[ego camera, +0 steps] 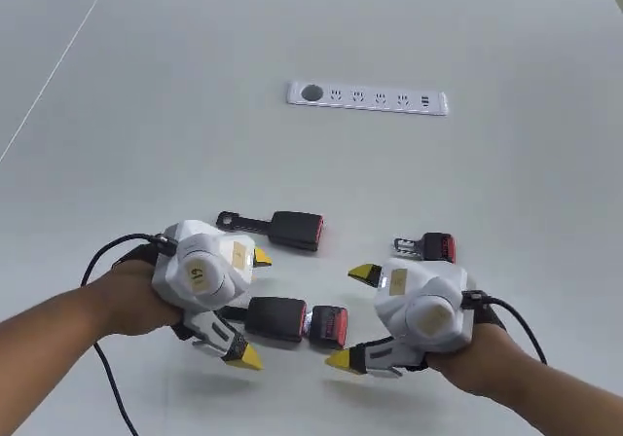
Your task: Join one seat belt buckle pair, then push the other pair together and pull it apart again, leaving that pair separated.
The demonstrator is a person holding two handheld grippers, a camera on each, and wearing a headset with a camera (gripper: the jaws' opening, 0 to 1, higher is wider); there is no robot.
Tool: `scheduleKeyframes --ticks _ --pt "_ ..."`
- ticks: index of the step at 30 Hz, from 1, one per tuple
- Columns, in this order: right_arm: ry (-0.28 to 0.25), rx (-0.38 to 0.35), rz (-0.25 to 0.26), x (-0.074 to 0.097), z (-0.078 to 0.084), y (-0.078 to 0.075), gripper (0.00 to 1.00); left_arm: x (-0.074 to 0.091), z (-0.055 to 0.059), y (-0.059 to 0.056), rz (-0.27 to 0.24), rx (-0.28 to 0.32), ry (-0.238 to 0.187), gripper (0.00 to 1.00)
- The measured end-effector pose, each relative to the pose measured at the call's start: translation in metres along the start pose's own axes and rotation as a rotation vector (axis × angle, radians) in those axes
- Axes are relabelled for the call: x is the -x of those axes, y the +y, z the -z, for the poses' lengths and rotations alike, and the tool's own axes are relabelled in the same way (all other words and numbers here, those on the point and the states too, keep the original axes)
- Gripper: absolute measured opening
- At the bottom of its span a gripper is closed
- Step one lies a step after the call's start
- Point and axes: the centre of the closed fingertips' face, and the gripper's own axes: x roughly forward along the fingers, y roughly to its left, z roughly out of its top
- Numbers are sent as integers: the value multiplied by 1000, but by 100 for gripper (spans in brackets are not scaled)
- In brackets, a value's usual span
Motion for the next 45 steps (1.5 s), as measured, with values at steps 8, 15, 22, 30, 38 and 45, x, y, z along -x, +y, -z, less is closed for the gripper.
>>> scheduleKeyframes --ticks 8,15,22,30,38,45 --pt "11 -22 22 37 19 -33 75 16 -6 34 -64 -50 14 82" --pt "39 -51 67 60 38 -68 75 27 -11 65 -96 -81 22 81" --pt "84 -83 73 71 61 -100 75 31 -16 83 -114 -112 36 77" --pt "141 -146 25 66 89 -120 74 20 -16 97 -86 -137 66 74" --pt "168 -149 0 60 94 -130 73 0 -17 111 -56 -119 58 71" --pt "212 -143 -47 52 100 -130 65 -17 -11 118 -20 -159 88 63"
